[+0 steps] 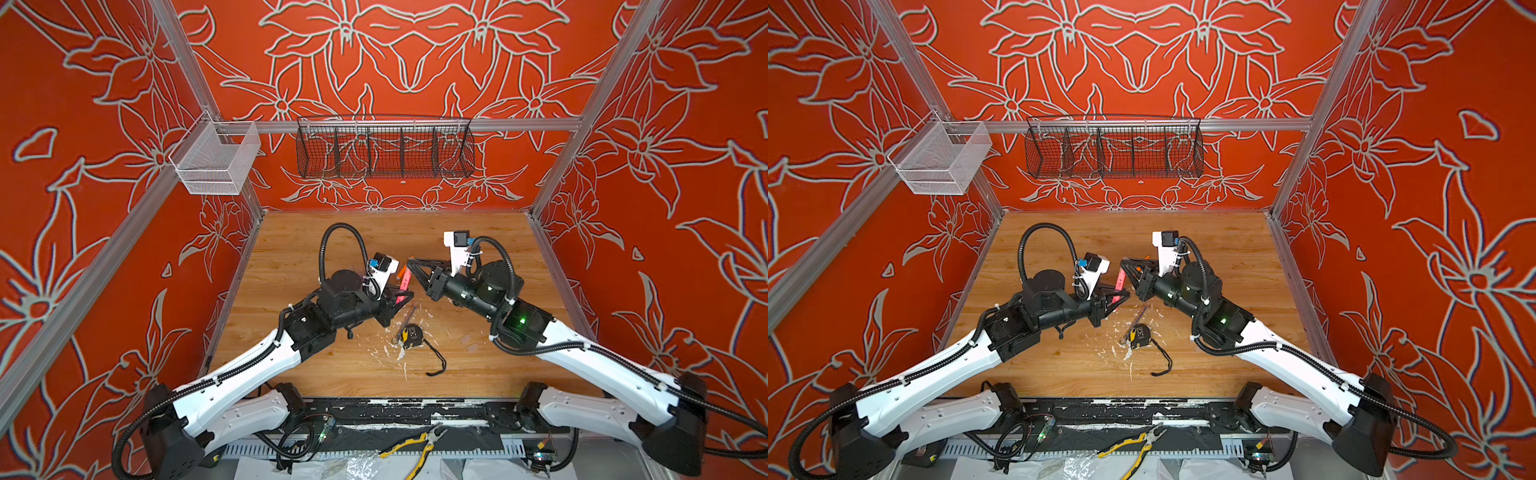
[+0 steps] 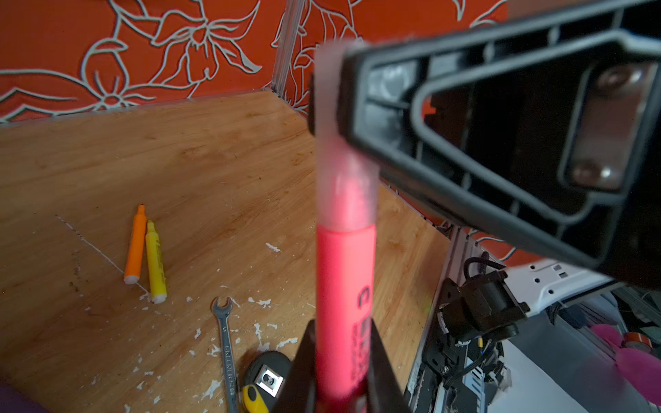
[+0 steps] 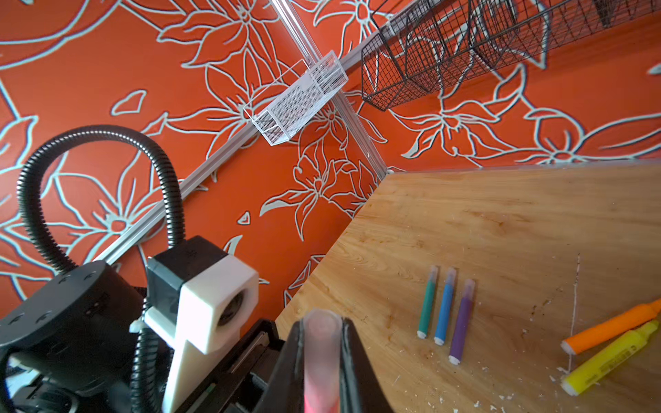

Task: Insert the pens into the pen caps
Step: 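Push the translucent cap down onto the pink highlighter tip with the right gripper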

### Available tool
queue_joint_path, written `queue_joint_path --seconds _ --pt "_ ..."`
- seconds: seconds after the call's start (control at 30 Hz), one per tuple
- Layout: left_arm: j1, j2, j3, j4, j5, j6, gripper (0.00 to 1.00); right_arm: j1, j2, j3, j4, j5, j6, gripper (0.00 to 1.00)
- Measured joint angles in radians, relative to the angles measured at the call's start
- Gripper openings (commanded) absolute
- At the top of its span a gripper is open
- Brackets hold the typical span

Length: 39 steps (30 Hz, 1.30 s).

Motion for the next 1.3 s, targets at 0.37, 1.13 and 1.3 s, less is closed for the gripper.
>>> queue_joint_path --seconds 0.37,1.13,1.3 --pt "-0.001 0.000 -0.006 0.002 -0.011 0.017 0.00 0.000 -0.030 -0.034 0.007 0.001 0.005 0.41" --pt "-0.010 0.006 -0.067 0.133 0.083 0.181 0.00 0.008 -0.100 0.063 -0.159 0.095 -0.047 0.53" --pt "-0.025 0.014 -0.067 0.133 0.093 0.198 0.00 0.008 -0.069 0.076 -0.168 0.095 -0.060 0.41"
